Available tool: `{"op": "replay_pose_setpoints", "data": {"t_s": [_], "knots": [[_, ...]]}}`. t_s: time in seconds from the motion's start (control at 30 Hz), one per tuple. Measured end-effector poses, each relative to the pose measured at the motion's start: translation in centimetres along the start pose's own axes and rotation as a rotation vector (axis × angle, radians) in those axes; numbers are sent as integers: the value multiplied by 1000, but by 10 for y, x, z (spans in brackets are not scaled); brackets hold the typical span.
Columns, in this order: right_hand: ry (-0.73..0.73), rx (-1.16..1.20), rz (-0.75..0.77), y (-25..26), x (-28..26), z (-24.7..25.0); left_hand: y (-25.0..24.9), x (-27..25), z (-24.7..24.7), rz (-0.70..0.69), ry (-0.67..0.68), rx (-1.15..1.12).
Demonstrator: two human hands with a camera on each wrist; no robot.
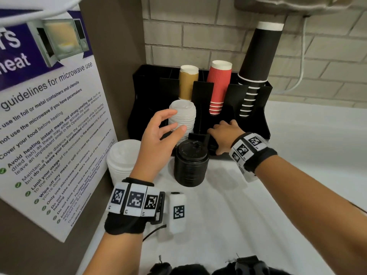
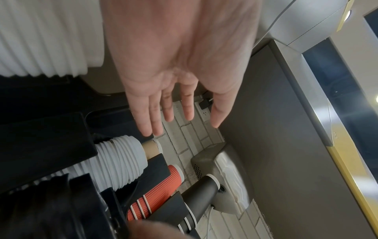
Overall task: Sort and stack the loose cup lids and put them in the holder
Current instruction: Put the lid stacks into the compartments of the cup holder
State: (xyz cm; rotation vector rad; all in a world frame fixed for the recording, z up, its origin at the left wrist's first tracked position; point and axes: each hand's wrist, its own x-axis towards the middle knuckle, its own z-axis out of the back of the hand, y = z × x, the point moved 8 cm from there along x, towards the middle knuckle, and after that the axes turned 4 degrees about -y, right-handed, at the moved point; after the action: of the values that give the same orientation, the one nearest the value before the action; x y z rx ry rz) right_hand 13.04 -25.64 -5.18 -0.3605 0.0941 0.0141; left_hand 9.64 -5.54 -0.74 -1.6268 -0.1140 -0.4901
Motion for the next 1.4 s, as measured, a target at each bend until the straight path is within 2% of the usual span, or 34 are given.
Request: {"op": "replay_pose_setpoints", "data": {"t_s": [0.1,0.17,0.2,0.3,0.37,0.5,0.73,0.93,1.1,1.17,1.3,1.4], "knots": [[-314,440,-67,-16,-16,43,0,1,3,-5,-11,4],[-510,738,-55,-16,-33,66,1,1,5,-4,-17,8],[-514,834,-41,-9,-40,70,1,1,6,-1,-21,10],[-239,949,8,30,-48,53,0,1,8,-1,-33,19],[-156,964,1,47,-50,39,-1,1,9,-8,-32,39],[-221,938,-49,56,-48,29,0,0,10,-11,-35,52],[-253,911,-72,60,-44,21,0,1,9,-19,-24,72],[-308,996,-85,51,-45,19,0,0,11,-15,-39,65],[-447,1192,-124,23,-56,31,0,-1,7,-2,-31,57],[-504,1321,-125,14,-63,39,4,-3,0,32,22,47],[-415,1606,-42,22,-73,53,13,-12,-23,111,193,-11],[-319,1737,67,38,-77,58,10,-15,-29,59,201,-58]]}}
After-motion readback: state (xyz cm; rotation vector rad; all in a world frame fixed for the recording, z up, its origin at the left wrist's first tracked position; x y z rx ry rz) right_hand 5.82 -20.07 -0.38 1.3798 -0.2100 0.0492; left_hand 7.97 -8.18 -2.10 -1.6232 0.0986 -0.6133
